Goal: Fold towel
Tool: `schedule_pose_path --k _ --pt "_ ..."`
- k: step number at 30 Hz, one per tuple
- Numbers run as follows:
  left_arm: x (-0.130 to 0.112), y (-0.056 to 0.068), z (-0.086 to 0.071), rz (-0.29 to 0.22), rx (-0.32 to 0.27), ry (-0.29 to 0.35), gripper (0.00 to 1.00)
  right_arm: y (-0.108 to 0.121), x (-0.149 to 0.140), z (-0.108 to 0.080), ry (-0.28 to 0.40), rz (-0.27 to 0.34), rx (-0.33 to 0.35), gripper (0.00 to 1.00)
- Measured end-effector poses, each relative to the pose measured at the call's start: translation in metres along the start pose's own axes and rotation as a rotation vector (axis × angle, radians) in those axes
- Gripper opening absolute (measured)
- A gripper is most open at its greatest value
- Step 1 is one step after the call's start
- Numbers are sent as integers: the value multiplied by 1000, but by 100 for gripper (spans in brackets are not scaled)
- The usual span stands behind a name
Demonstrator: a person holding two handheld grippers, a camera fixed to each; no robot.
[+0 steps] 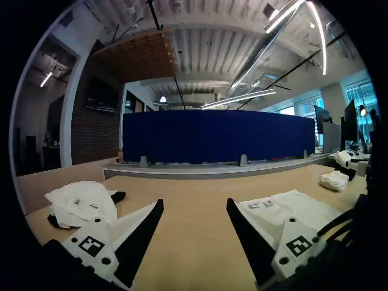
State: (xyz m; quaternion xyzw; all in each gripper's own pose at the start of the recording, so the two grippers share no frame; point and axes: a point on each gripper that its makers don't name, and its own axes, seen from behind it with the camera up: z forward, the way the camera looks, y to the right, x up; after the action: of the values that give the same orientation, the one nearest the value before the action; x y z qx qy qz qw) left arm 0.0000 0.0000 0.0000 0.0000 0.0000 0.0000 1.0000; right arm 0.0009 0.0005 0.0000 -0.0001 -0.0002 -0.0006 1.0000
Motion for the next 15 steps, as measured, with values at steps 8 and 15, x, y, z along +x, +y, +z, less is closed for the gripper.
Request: schedule_pose_path --k 8,15 --pt "0 1 -2 -1 0 0 96 0 0 0 0 0 0 99" --pt "0 2 -2 0 0 0 97 0 0 0 0 1 0 100"
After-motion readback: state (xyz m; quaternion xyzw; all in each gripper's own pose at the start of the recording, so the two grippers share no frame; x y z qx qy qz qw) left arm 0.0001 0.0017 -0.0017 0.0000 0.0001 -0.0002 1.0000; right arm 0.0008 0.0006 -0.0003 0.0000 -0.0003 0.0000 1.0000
